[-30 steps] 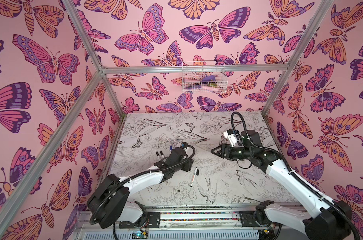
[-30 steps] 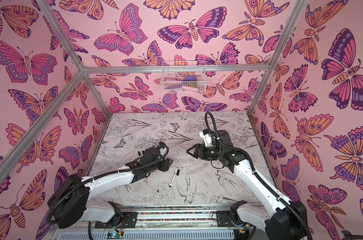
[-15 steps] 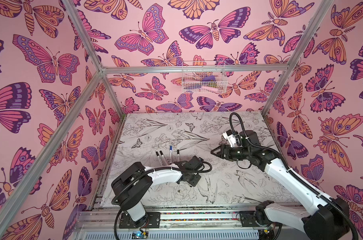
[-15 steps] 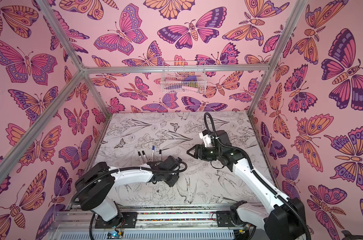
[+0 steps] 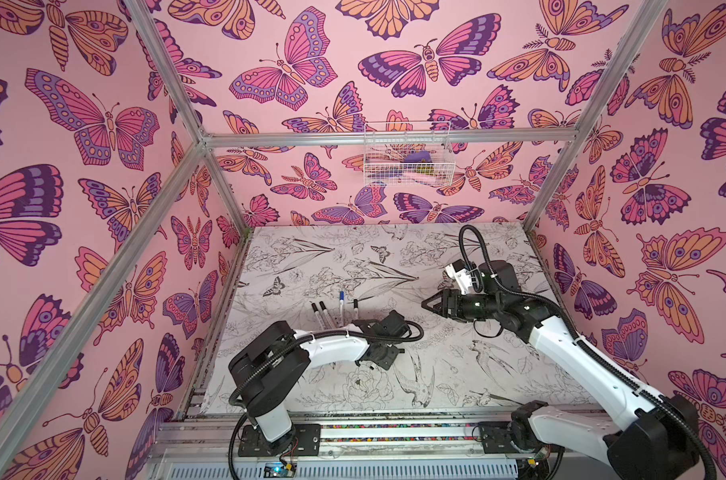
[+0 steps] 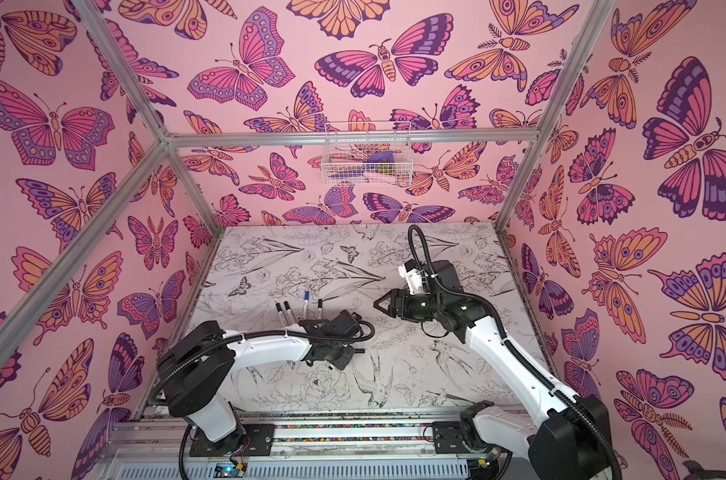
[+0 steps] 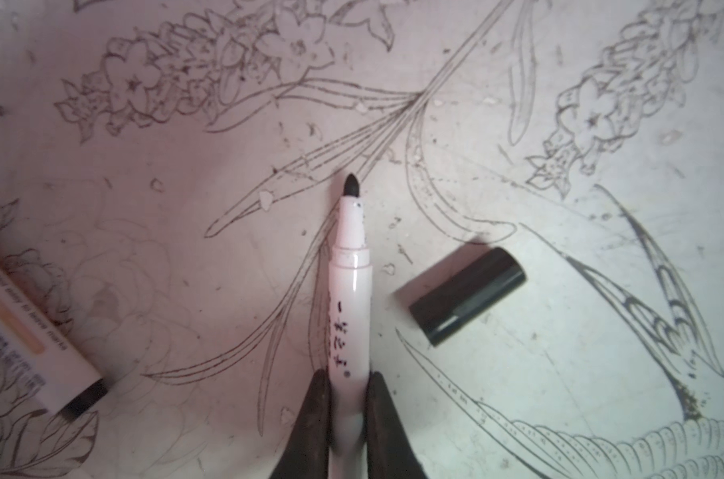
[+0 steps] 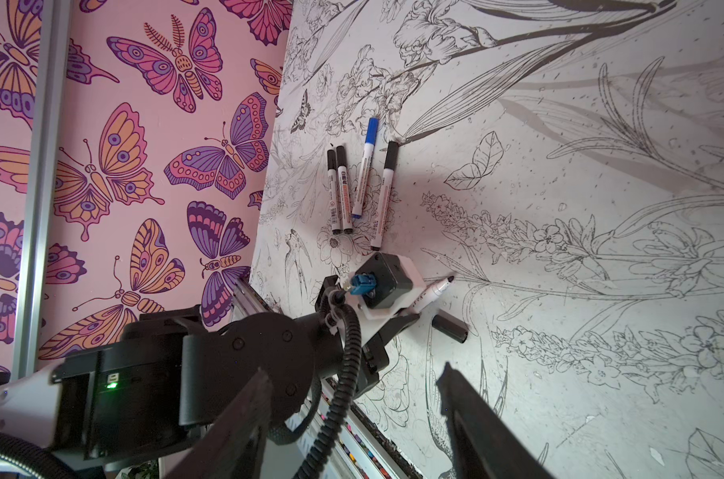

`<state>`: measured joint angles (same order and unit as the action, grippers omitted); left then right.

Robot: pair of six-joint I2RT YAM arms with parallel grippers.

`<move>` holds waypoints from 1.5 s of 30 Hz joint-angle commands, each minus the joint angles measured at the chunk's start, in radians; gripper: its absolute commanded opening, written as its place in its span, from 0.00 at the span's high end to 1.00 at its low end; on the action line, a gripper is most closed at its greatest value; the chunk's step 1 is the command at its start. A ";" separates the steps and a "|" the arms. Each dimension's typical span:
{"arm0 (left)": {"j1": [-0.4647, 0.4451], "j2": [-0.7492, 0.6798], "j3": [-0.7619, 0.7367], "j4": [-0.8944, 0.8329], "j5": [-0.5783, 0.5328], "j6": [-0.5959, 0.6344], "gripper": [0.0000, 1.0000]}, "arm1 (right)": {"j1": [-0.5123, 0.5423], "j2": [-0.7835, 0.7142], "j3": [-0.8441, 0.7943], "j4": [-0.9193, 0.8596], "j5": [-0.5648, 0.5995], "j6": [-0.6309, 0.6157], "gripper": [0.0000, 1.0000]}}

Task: Insert the pens into the pen caps
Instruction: 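Grasp an uncapped white marker near the loose black cap with the left gripper, then lift the white marker upright with the left gripper while the right gripper approaches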

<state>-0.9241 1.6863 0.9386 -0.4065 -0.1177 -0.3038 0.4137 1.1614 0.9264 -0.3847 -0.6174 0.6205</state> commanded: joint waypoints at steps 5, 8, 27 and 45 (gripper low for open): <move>0.103 -0.273 -0.055 0.148 0.055 -0.046 1.00 | -0.001 -0.002 -0.010 0.040 -0.003 0.016 0.34; 0.103 -0.347 -0.080 0.275 0.120 -0.043 1.00 | 0.015 0.004 -0.021 0.085 -0.007 0.047 0.34; 0.081 -0.395 -0.116 0.489 0.351 -0.030 1.00 | 0.134 0.179 0.035 0.293 0.016 0.129 0.60; 0.086 -0.336 -0.064 0.497 0.351 -0.027 0.95 | 0.149 0.171 0.054 0.246 -0.020 0.110 0.87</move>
<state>-0.8387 1.3434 0.8482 0.0753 0.2226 -0.3397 0.5529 1.3483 0.9405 -0.1249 -0.6197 0.7483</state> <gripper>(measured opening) 0.105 0.172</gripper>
